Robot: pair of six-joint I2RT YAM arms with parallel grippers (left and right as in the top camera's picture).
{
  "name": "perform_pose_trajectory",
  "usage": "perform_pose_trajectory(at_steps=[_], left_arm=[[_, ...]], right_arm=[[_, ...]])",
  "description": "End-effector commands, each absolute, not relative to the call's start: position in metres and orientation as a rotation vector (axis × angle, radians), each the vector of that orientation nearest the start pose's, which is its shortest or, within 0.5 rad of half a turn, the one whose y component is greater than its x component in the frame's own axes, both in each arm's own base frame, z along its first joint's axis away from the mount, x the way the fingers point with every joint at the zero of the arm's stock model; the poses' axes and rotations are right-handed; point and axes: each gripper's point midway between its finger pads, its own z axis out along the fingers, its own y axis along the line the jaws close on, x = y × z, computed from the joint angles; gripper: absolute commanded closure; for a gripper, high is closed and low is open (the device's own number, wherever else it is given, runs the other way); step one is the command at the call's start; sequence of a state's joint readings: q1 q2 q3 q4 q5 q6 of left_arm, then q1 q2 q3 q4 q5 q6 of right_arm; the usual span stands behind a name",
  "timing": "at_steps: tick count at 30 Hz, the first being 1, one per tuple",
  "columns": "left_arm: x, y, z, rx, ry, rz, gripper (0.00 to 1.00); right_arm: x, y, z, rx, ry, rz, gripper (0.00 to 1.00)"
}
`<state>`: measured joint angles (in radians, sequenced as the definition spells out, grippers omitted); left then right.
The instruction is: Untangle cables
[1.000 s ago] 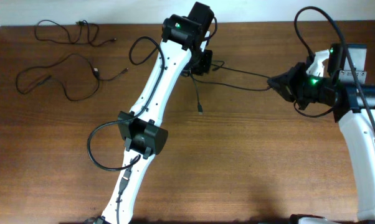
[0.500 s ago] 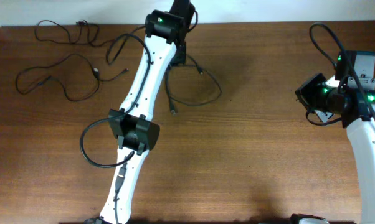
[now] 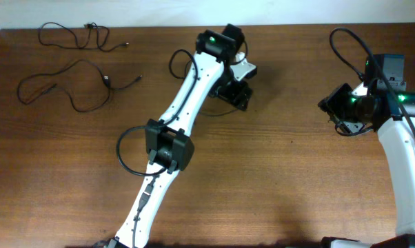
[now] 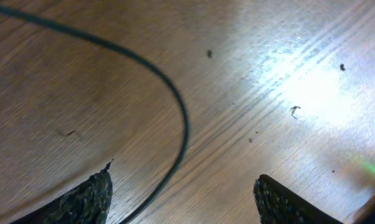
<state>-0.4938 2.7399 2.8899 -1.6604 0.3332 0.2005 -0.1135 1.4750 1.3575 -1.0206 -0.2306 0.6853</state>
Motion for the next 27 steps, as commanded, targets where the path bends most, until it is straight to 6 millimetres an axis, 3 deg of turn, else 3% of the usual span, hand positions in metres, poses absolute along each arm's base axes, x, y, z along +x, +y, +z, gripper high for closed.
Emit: perform_pose_trajectory(at_steps=[1,5,8,10,12,14,15,18,19,21,24,26,27], left_arm=[[0.423,-0.291,0.077,1.155,2.854,-0.496,0.23],[0.431,-0.270,0.045,1.077,2.959,-0.251,0.31],[0.423,-0.273,0.029,1.087,3.005,-0.303,0.37],[0.416,-0.283,0.032,1.098,3.005,-0.415,0.45],[0.414,-0.283,0.032,1.101,3.012,-0.414,0.48],[0.414,-0.283,0.032,1.100,3.011,-0.424,0.66],[0.413,-0.284,0.032,1.100,3.011,-0.435,0.68],[0.411,-0.290,0.040,1.096,2.997,-0.495,0.88],[0.412,-0.291,0.046,1.094,2.985,-0.500,1.00],[0.409,-0.300,0.071,1.087,2.931,-0.597,1.00],[0.403,-0.319,0.134,1.076,2.777,-0.812,1.00],[0.393,-0.334,0.212,1.076,2.552,-1.041,1.00],[0.382,-0.341,0.274,1.092,2.339,-1.226,1.00]], right_arm=[[0.351,0.005,0.193,0.928,2.577,0.505,0.53],[0.349,0.008,0.193,0.927,2.587,0.527,0.53],[0.348,0.008,0.193,0.921,2.594,0.525,0.53],[0.348,0.008,0.193,0.921,2.594,0.525,0.53],[0.348,0.008,0.193,0.920,2.594,0.525,0.53],[0.348,0.008,0.193,0.921,2.594,0.525,0.53],[0.348,0.008,0.192,0.921,2.595,0.525,0.53],[0.348,0.008,0.192,0.922,2.597,0.524,0.53],[0.347,0.008,0.192,0.924,2.600,0.523,0.53],[0.347,0.008,0.192,0.925,2.601,0.523,0.53],[0.345,0.009,0.191,0.929,2.608,0.522,0.53],[0.343,0.012,0.191,0.928,2.617,0.544,0.53],[0.343,0.016,0.193,0.916,2.620,0.583,0.53]])
